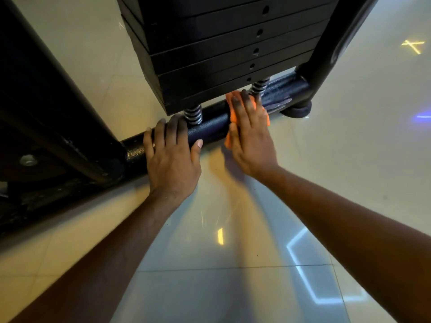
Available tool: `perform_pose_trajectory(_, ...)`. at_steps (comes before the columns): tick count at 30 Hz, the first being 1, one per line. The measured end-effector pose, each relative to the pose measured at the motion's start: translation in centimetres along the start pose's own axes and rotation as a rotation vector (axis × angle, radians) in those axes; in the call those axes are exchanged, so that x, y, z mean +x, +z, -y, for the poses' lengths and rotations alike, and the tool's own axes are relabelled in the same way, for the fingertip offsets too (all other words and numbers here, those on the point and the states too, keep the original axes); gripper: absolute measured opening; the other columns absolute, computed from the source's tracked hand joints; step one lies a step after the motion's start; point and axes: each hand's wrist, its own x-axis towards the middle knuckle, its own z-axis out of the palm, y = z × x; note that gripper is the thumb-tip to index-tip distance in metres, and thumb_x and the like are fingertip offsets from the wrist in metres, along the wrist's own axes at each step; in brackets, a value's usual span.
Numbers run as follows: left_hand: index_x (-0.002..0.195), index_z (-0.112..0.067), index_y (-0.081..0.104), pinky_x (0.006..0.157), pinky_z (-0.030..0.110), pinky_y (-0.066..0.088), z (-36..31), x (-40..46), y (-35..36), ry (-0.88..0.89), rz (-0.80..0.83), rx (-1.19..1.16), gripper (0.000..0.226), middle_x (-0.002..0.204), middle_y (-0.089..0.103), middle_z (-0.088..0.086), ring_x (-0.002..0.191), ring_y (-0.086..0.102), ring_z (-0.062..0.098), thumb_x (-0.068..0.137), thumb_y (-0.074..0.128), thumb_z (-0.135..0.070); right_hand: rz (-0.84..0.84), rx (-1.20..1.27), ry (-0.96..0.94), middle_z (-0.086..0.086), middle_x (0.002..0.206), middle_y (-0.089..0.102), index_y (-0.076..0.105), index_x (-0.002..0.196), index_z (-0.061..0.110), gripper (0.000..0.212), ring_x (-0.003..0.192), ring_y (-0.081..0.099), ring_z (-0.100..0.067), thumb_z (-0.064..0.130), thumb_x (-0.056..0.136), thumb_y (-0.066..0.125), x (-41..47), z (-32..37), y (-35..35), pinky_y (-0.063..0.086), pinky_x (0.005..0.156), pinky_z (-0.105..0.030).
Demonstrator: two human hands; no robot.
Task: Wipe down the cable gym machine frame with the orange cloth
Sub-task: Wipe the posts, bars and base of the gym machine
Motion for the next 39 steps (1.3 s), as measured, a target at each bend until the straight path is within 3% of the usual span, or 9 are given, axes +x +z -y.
perform_pose_trajectory(6,0.169,-0.005,0.014,0.131,0.060,0.010,-1.7,-1.8,0.5,-0.023,0.014,0.052,0.075,0.176,0.018,0.016,0.165,0.008,0.036,0.110,0.046,-0.039,0.162,-0.083,-0.269,-0.002,0.182,0.009,0.013,0.174,0.024,0.065,0.168,-0.003,-0.031,0.041,0.118,0.039,0.1,-1.7,-1.2,0.010,0.135,-0.060)
perform_pose_trajectory(10,0.170,-0.005,0.006,0.132,0.060,0.005,-3.0,-4.5,0.9,0.046,0.067,0.009,0.084,0.179,0.000,0.019,0.166,-0.003,0.034,0.108,0.050,-0.041,0.201,-0.017,-0.140,0.004,0.182,0.005,0.007,0.174,0.034,0.067,0.169,0.001,-0.029,0.039,0.117,0.042,0.6,-3.5,-3.5,0.027,0.130,-0.063)
perform_pose_trajectory(13,0.171,-0.008,0.010,0.133,0.058,0.007,-3.7,-5.6,1.1,0.188,0.113,-0.027,0.083,0.179,0.002,0.015,0.166,0.004,0.031,0.107,0.054,-0.038,0.232,0.020,-0.126,0.005,0.182,0.005,0.011,0.174,0.034,0.068,0.168,0.010,-0.031,0.037,0.116,0.046,-0.4,-3.4,-4.3,0.037,0.124,-0.049)
perform_pose_trajectory(16,0.170,-0.009,0.017,0.133,0.055,0.013,-4.4,-3.6,0.6,0.263,0.092,-0.098,0.078,0.177,0.015,0.013,0.165,0.014,0.031,0.107,0.056,-0.034,0.232,0.036,-0.065,0.003,0.182,0.011,0.014,0.173,0.036,0.064,0.155,0.041,-0.031,0.047,0.116,0.040,-1.1,-4.7,-5.2,0.048,0.111,-0.037)
perform_pose_trajectory(19,0.168,-0.007,0.023,0.132,0.054,0.021,-5.8,-0.3,0.1,0.285,0.071,-0.163,0.072,0.173,0.026,0.014,0.161,0.024,0.032,0.108,0.055,-0.031,0.163,0.090,0.048,0.004,0.181,0.016,0.015,0.173,0.037,0.062,0.145,0.052,-0.027,0.050,0.116,0.037,-1.1,-6.1,-6.0,0.042,0.103,-0.027)
perform_pose_trajectory(27,0.165,-0.011,0.031,0.128,0.054,0.021,-10.2,7.8,3.1,0.104,0.108,-0.062,0.070,0.167,0.039,0.014,0.155,0.034,0.036,0.108,0.047,-0.048,0.005,0.133,0.144,0.008,0.181,0.012,0.022,0.171,0.038,0.056,0.166,0.017,-0.020,0.042,0.118,0.039,1.4,-7.6,-5.3,0.036,0.111,-0.025)
perform_pose_trajectory(33,0.164,-0.019,0.037,0.124,0.054,0.024,-10.8,7.9,4.0,0.061,0.049,-0.024,0.067,0.159,0.050,0.014,0.148,0.043,0.038,0.108,0.042,-0.056,-0.071,0.198,0.328,0.001,0.182,0.009,0.013,0.173,0.031,0.073,0.160,0.034,-0.032,0.045,0.108,0.043,2.4,-8.7,-4.5,0.047,0.112,-0.039)
perform_pose_trajectory(37,0.164,-0.021,0.038,0.123,0.053,0.024,-10.8,8.0,4.1,0.036,0.048,-0.015,0.061,0.159,0.050,0.011,0.146,0.044,0.035,0.111,0.037,-0.052,0.046,0.108,0.036,0.000,0.182,-0.001,0.013,0.174,0.020,0.065,0.168,-0.008,-0.030,0.038,0.118,0.040,2.5,-7.7,-2.5,0.010,0.135,-0.053)
perform_pose_trajectory(39,0.164,-0.021,0.038,0.122,0.053,0.025,-10.9,7.9,4.1,0.032,0.036,-0.020,0.059,0.159,0.051,0.011,0.146,0.045,0.035,0.112,0.036,-0.049,0.079,0.032,-0.036,-0.001,0.183,-0.001,0.012,0.174,0.018,0.067,0.168,-0.009,-0.027,0.045,0.117,0.035,2.7,-9.2,-3.0,0.008,0.136,-0.056)
